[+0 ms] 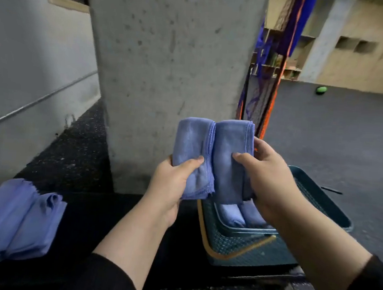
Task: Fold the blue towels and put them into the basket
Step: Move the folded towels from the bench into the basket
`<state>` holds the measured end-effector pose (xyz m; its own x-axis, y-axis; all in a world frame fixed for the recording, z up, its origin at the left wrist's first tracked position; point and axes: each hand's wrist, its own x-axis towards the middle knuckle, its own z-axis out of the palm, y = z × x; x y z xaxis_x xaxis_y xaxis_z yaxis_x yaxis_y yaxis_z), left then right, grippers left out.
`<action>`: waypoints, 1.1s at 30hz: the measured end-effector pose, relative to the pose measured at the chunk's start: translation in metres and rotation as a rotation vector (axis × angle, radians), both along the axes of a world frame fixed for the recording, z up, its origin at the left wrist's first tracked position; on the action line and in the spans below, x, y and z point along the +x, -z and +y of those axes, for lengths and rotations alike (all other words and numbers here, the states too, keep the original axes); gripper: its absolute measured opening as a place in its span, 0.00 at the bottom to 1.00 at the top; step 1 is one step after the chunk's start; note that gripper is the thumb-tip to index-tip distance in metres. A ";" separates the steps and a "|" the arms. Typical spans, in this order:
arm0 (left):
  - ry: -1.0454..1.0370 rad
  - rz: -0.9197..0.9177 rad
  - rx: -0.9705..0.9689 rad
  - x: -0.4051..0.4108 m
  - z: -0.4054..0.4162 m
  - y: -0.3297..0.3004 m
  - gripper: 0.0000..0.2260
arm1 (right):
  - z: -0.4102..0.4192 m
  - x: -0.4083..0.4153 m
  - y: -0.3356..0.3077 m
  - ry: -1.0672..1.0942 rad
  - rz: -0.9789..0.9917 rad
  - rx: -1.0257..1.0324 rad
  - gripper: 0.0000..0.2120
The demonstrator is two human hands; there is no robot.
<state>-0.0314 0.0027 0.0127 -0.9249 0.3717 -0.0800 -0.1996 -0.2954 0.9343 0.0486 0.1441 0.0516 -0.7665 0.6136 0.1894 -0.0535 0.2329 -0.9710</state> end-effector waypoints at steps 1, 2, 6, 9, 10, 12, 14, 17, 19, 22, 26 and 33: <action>0.001 0.009 0.000 0.005 0.015 0.000 0.10 | 0.020 0.011 -0.004 0.018 -0.011 0.004 0.17; -0.008 0.022 -0.004 0.009 0.028 0.000 0.10 | 0.042 0.022 -0.008 0.053 -0.025 0.019 0.15; -0.041 0.112 -0.072 0.017 0.061 -0.002 0.08 | 0.123 0.058 -0.020 0.141 -0.076 0.027 0.11; -0.026 0.152 -0.134 0.018 0.074 0.001 0.07 | 0.160 0.067 -0.010 0.120 -0.199 0.029 0.10; -0.019 0.155 -0.147 0.019 0.077 0.003 0.08 | 0.167 0.066 -0.002 0.112 -0.245 0.041 0.09; -0.009 0.168 -0.173 0.019 0.082 0.007 0.07 | 0.177 0.058 0.016 0.105 -0.325 0.043 0.08; 0.002 0.179 -0.197 0.019 0.085 0.009 0.07 | 0.184 0.045 0.036 0.086 -0.402 0.049 0.06; 0.014 0.192 -0.218 0.017 0.086 0.011 0.06 | 0.191 0.028 0.062 0.057 -0.523 0.059 0.04; 0.023 0.201 -0.222 0.015 0.086 0.010 0.05 | 0.195 0.021 0.077 0.030 -0.588 -0.027 0.06; 0.047 0.205 -0.224 0.013 0.089 0.009 0.06 | 0.203 0.014 0.092 0.017 -0.727 0.080 0.10; 0.065 0.186 -0.231 0.010 0.098 0.011 0.09 | 0.209 0.006 0.087 0.016 -0.979 0.684 0.20; 0.098 0.192 -0.204 0.017 0.124 0.013 0.11 | 0.187 0.020 0.040 0.101 -0.392 0.505 0.16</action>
<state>-0.0145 0.1265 -0.0003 -0.8906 0.4546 0.0107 -0.0316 -0.0855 0.9958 0.0689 0.3315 0.0115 -0.7805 0.5951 0.1914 0.3292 0.6515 -0.6835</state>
